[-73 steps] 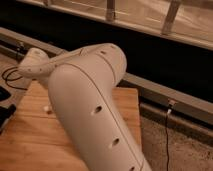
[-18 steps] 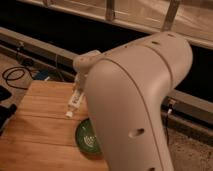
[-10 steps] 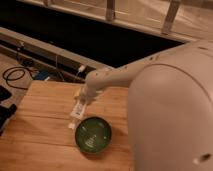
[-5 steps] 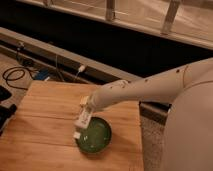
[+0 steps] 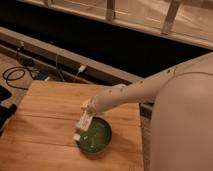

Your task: Place the bottle in the ceramic bowl

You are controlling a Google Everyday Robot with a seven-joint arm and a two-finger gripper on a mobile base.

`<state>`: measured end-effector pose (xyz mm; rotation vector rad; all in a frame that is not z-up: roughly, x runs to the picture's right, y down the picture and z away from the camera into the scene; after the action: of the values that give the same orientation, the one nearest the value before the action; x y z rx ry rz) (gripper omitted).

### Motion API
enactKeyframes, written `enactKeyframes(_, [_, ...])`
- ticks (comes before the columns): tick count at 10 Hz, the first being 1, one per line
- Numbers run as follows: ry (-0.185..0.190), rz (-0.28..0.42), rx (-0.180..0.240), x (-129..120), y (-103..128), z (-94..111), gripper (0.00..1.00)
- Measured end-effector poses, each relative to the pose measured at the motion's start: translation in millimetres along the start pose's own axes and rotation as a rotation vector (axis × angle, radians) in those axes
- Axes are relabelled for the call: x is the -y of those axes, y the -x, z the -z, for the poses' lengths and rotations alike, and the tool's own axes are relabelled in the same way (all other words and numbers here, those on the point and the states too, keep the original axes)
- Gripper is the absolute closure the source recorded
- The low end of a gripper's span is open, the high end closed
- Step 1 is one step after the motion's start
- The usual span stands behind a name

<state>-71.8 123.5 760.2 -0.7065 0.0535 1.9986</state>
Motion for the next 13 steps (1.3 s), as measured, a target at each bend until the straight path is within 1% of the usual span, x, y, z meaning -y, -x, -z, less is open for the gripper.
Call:
enactKeyframes(1, [-0.003, -0.024, 0.030, 13, -3, 14, 1.00])
enactKeyframes(3, [-0.008, -0.069, 0.063, 28, -7, 33, 0.97])
enactKeyframes(6, [-0.008, -0.071, 0.064, 28, -8, 34, 1.00])
enactKeyframes(7, [-0.008, -0.073, 0.065, 29, -8, 34, 0.94])
enactKeyframes(8, [-0.009, -0.074, 0.065, 30, -8, 34, 0.87])
enactKeyframes(9, [-0.008, -0.072, 0.065, 29, -8, 34, 0.74])
enactKeyframes(11, [-0.008, -0.071, 0.064, 28, -8, 34, 0.54])
enactKeyframes(12, [-0.010, -0.072, 0.063, 29, -8, 33, 0.46])
enactKeyframes(13, [-0.010, -0.072, 0.063, 29, -8, 33, 0.34])
